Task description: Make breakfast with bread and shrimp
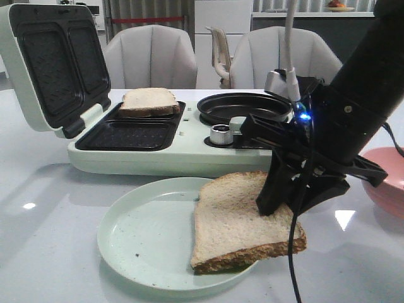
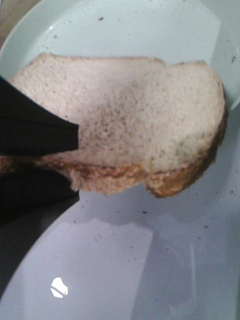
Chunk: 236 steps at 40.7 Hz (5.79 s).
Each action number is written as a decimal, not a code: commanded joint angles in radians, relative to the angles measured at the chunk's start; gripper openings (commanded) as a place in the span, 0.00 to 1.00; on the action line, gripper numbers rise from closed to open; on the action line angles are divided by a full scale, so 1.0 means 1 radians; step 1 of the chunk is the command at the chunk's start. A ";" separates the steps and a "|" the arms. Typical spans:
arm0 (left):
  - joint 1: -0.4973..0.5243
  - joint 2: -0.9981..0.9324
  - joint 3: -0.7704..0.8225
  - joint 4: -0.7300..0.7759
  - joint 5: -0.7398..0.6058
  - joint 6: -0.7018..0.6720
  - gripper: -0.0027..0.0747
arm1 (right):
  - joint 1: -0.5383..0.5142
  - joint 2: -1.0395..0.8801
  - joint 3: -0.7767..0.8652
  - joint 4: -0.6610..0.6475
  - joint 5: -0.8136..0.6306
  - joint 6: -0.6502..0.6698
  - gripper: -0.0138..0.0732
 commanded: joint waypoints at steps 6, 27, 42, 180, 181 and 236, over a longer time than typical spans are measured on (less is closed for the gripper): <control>-0.006 -0.002 -0.027 -0.004 -0.060 -0.002 0.68 | 0.003 -0.196 -0.034 0.008 0.088 -0.013 0.20; -0.006 -0.002 -0.027 -0.004 -0.060 -0.002 0.68 | 0.142 -0.091 -0.317 0.130 -0.255 -0.013 0.20; -0.006 -0.002 -0.027 -0.002 -0.060 -0.002 0.68 | 0.184 0.240 -0.662 0.227 -0.304 -0.013 0.21; 1.057 0.959 -0.874 -0.791 -0.033 0.366 0.17 | 0.113 -1.019 0.250 -0.747 0.161 0.310 0.69; 1.055 0.972 -0.887 -0.816 -0.033 0.366 0.17 | 0.113 -1.019 0.250 -0.747 0.161 0.310 0.69; 0.431 0.460 -0.358 -0.596 -0.208 0.558 0.17 | 0.113 -1.019 0.250 -0.747 0.161 0.310 0.69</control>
